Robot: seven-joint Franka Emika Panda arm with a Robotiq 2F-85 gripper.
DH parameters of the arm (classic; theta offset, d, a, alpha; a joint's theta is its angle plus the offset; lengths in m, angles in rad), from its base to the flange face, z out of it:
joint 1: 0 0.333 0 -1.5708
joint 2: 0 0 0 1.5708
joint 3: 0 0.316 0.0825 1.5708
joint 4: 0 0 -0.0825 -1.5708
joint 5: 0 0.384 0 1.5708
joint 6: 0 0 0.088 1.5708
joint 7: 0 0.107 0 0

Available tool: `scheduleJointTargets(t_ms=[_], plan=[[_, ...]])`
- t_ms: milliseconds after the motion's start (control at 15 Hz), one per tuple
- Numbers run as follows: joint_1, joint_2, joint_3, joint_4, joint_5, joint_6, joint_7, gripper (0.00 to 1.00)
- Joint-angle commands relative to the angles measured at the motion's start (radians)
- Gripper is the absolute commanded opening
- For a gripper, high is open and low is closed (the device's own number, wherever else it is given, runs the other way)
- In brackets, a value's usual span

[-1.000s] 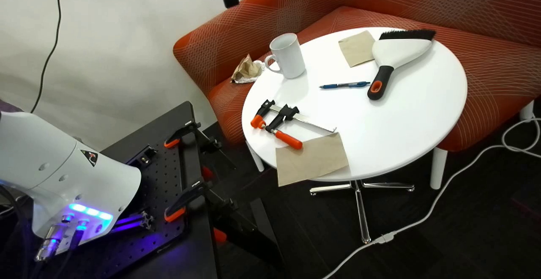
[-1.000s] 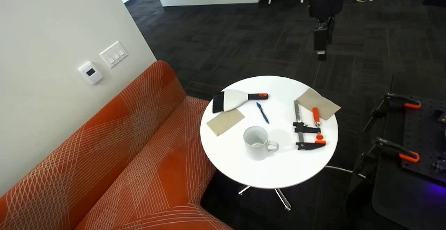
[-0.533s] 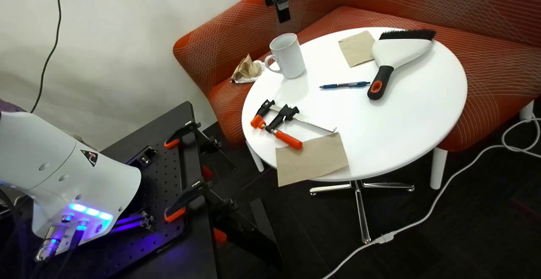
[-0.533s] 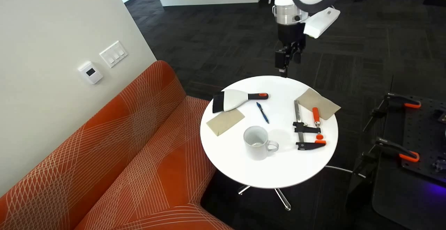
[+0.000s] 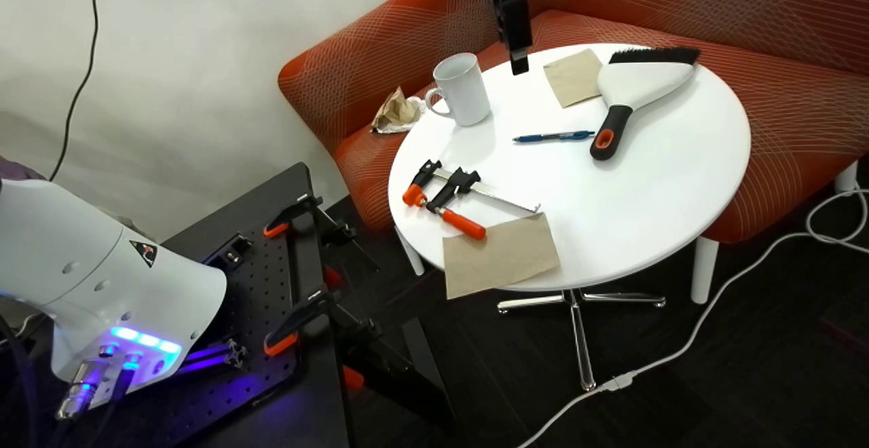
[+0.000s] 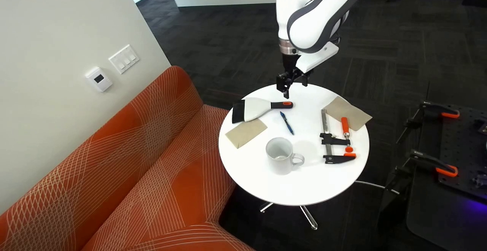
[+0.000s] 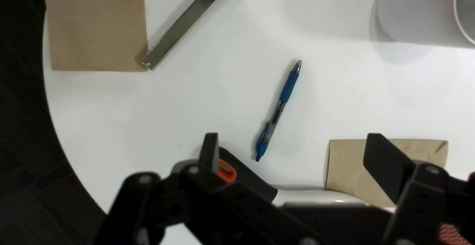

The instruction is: Pick up the pen from the table and move it slightly to the right

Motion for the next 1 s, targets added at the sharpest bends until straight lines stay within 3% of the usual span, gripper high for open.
scheduleJointTargets(t_ms=[0,467,933], plan=[[0.022,0.095,-0.01,0.091,-0.011,0.019,0.073,1.0],[0.014,0.1,0.0,0.081,-0.002,0.015,0.033,1.0],[0.023,0.198,-0.007,0.147,0.047,0.095,0.106,1.0]])
